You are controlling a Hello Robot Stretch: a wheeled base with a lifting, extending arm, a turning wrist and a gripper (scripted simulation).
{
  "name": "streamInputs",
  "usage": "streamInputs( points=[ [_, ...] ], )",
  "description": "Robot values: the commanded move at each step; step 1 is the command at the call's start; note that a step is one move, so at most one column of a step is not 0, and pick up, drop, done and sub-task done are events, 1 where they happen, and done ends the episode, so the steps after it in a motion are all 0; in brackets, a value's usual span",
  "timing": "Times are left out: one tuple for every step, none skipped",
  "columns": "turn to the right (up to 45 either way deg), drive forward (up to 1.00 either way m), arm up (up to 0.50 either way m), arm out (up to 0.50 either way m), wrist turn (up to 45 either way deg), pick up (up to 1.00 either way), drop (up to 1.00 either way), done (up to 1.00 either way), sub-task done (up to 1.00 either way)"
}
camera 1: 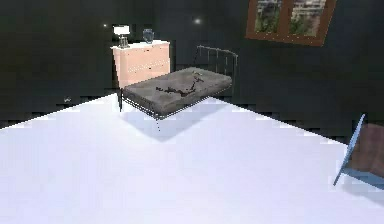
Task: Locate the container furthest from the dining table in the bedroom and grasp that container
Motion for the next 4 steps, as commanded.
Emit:
streamInputs(
  points=[
    [-27.0,0.0,0.0,0.0,0.0,0.0,0.0,0.0,0.0],
    [0.0,1.0,0.0,0.0,0.0,0.0,0.0,0.0,0.0],
    [-3.0,0.0,0.0,0.0,0.0,0.0,0.0,0.0,0.0],
    [0.0,1.0,0.0,0.0,0.0,0.0,0.0,0.0,0.0]
  ],
)
